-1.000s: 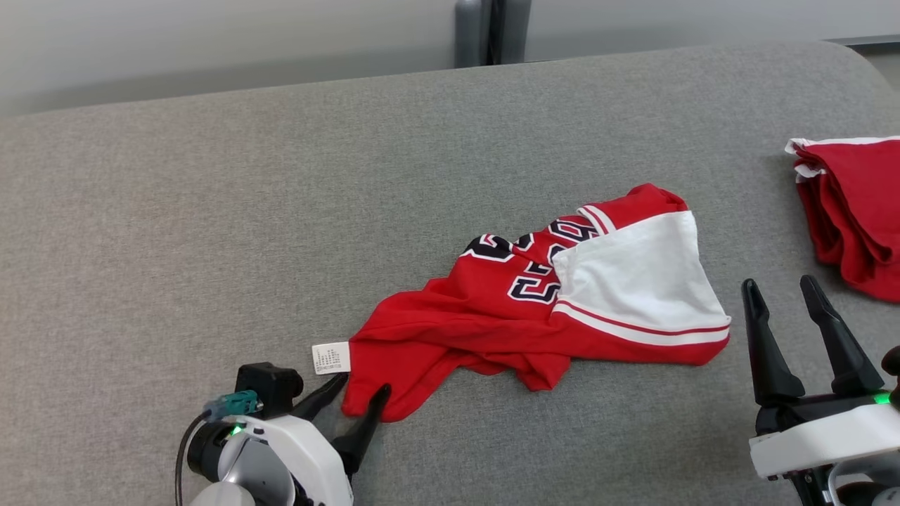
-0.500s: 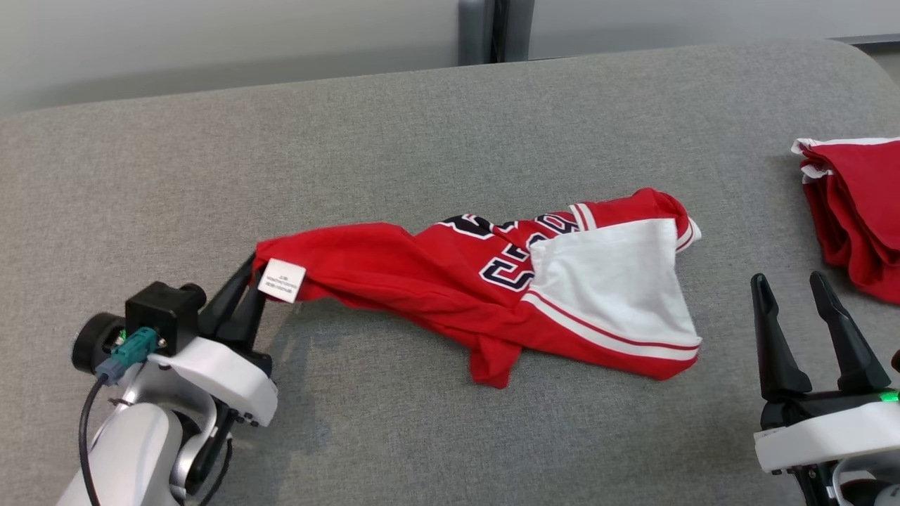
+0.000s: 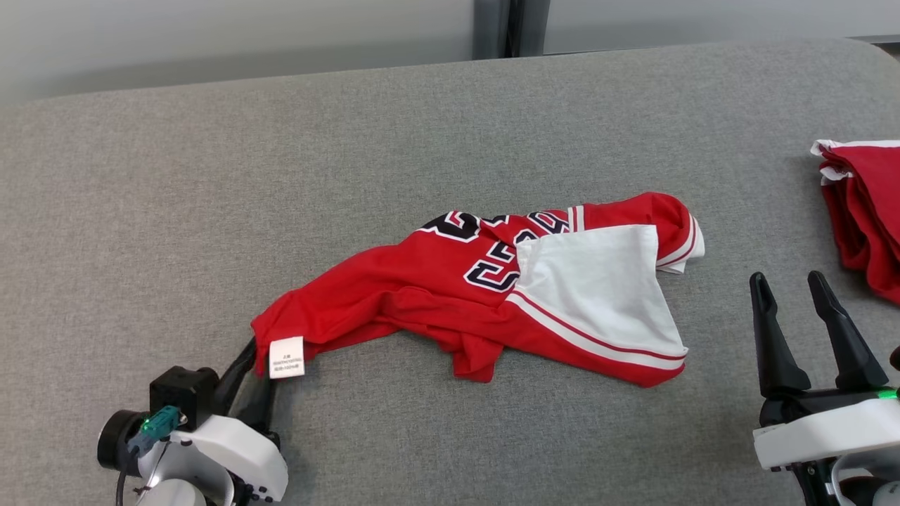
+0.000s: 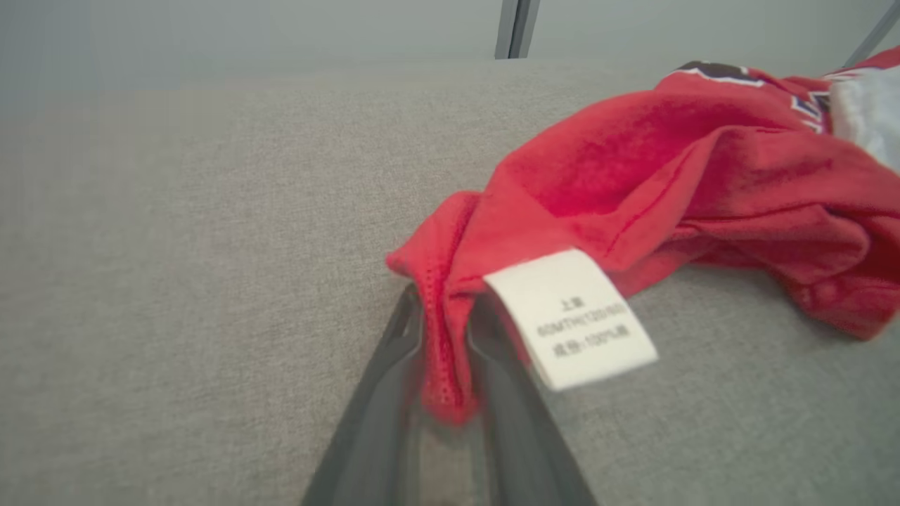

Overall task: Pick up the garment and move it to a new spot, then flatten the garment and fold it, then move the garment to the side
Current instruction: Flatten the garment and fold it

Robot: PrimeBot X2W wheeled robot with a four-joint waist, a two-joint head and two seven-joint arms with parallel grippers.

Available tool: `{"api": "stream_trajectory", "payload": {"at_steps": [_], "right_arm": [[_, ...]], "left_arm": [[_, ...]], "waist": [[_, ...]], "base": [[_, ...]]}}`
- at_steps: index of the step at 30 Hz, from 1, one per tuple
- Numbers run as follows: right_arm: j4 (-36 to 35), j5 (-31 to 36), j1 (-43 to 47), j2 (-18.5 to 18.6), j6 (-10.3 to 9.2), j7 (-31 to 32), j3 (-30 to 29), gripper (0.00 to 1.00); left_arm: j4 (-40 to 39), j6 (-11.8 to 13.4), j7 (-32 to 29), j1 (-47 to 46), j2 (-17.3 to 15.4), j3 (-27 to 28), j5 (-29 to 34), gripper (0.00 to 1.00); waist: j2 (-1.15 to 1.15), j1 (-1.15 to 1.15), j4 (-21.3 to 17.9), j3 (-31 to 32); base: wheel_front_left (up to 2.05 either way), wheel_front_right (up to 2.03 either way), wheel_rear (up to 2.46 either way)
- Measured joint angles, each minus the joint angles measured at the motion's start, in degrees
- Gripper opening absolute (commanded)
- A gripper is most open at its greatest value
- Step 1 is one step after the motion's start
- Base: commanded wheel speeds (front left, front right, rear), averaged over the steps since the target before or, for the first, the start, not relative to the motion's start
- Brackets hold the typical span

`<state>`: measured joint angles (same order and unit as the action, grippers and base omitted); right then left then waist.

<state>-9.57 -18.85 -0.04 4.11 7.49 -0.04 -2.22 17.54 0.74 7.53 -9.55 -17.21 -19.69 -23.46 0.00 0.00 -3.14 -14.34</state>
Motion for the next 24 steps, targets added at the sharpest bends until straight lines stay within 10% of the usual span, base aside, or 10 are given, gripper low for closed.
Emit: {"api": "stream_trajectory", "payload": {"at_steps": [9,24], "right_arm": [[-0.62,0.29,-0.37,-0.01,0.0,0.64,-1.47,1.0],[-2.63,2.31,-0.77,-0.36,0.0,-0.51,-3.19,1.0]], "left_arm": [[2.29,0.19,5.42,0.26,2.26,3.82,-3.91,1.0],[-16.9,4.45,7.2,2.24,1.03,11.17,-3.72,1.0]], "waist": [[0.0,0.0,2.06,0.33],[0.0,0.0,4.74,3.51]], "base": [[0.0,0.0,0.0],[0.0,0.0,0.0]]}}
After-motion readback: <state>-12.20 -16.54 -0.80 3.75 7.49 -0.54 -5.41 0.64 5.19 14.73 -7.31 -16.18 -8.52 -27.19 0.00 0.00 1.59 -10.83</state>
